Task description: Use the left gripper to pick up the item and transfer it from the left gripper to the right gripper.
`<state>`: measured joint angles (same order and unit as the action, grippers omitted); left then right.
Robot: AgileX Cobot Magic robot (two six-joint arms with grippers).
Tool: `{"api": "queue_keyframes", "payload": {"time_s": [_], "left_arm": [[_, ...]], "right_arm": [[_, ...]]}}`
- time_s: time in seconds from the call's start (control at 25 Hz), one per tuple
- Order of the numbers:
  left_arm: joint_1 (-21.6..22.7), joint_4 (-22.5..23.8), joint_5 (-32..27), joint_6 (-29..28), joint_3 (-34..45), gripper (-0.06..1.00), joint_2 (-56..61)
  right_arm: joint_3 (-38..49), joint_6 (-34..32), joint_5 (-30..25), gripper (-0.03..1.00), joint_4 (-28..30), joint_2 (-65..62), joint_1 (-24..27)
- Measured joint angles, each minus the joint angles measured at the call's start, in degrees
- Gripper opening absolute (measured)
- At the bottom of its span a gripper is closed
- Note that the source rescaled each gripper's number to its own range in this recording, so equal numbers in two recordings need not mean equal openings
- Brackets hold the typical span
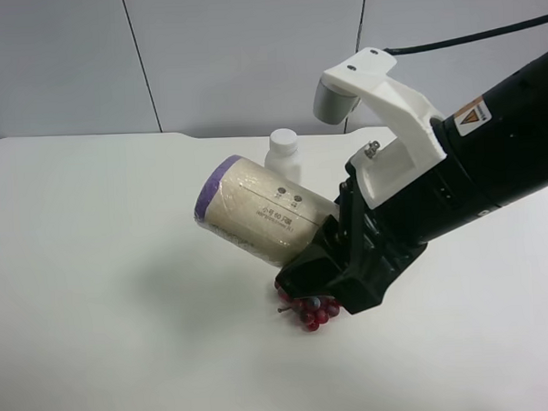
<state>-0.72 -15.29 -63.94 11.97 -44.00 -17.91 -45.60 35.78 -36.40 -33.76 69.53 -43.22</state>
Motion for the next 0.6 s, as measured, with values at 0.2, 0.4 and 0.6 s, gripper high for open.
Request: {"api": "queue_keyframes", "payload": {"time_s": [0.2,0.4,0.6], "left_arm": [[0.00,3.50,-2.48,-0.41,5.32,0.99,9.46],[0.00,9.73,-2.89,-5.02,9.68,0.99,16.84],[0.00,10.39,-3.12,-9.27,12.37,0.99,18.17]], "right_arm": [[0.00,-0.05,0.16,0.01,0.05,0.00,0.00],[0.00,-0.05,0.33,0.01,0.05,0.00,0.00],[0.00,-0.16,0.38,0.01,0.16,0.00,0.00]]}}
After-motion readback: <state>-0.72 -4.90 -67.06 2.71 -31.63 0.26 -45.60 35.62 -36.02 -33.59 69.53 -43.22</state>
